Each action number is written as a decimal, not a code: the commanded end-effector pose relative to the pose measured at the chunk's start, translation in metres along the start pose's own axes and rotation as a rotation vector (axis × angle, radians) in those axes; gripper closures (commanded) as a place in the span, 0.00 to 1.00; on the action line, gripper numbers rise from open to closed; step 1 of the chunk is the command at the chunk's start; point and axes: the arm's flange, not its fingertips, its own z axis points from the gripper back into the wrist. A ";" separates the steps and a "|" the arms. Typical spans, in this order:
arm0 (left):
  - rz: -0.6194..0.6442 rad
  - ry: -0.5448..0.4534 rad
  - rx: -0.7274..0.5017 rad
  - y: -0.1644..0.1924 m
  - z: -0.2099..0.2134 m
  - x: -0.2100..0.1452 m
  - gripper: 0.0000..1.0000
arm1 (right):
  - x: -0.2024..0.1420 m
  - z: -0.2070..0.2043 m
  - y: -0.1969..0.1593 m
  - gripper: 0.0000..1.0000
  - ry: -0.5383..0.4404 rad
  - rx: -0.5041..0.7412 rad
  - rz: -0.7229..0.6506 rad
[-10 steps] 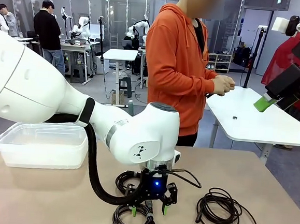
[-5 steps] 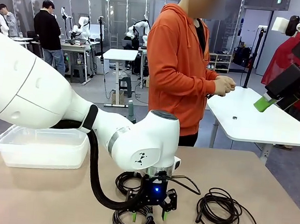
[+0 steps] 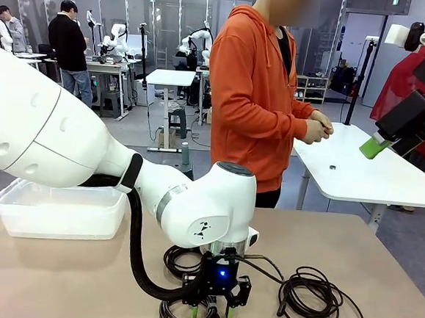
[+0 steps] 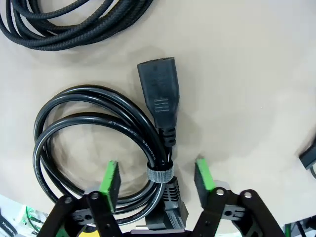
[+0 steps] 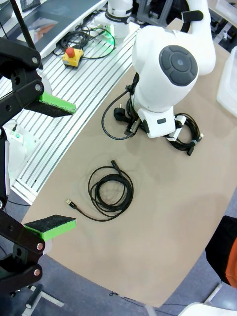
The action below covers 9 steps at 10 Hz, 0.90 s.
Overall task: Organize and store the cables.
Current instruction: Place the Power Cable into the Organizing box.
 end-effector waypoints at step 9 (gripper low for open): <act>-0.172 -0.039 -0.057 0.011 0.035 -0.029 1.00 | 0.002 -0.001 -0.001 0.00 -0.011 0.008 0.003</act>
